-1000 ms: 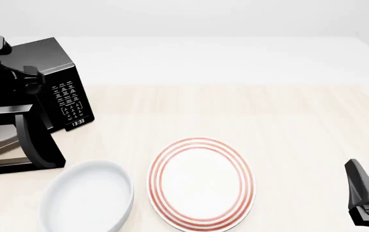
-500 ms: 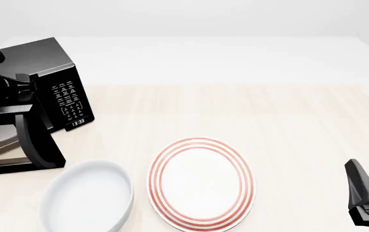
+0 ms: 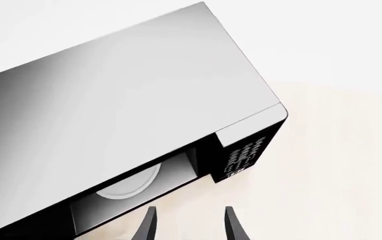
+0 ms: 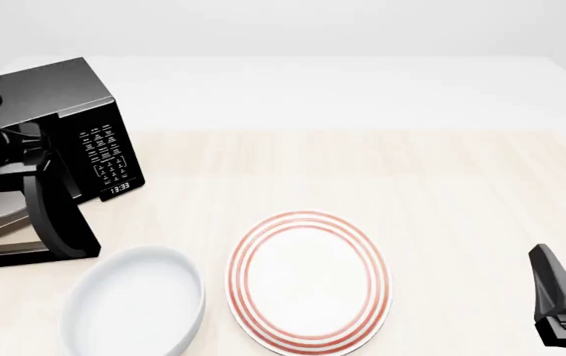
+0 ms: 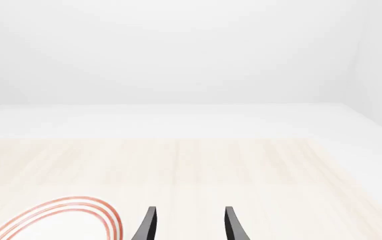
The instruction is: Open the microwave.
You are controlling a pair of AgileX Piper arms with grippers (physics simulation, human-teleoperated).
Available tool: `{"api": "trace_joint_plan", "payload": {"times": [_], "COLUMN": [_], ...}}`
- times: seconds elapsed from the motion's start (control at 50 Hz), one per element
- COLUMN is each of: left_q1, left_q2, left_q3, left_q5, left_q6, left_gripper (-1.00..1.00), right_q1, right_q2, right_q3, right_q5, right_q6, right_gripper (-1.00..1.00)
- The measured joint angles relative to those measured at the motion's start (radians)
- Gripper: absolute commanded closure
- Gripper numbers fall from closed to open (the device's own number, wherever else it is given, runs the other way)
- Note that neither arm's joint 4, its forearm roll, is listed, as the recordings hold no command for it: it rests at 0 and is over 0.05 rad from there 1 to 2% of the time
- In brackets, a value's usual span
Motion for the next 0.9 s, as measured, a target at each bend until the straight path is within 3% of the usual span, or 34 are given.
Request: {"api": "trace_joint_plan", "payload": {"times": [0.9], "left_q1": [0.009], "left_q2": [-0.037], "left_q3": [0.055], "left_q5": [-0.013], "left_q6": [-0.005], "left_gripper": [-1.00], "right_q1": [0.000], "right_q2": [0.000], "right_q3": [0.000], "right_q5": [0.000], "right_q6": [0.000], "right_gripper": [-1.00]}}
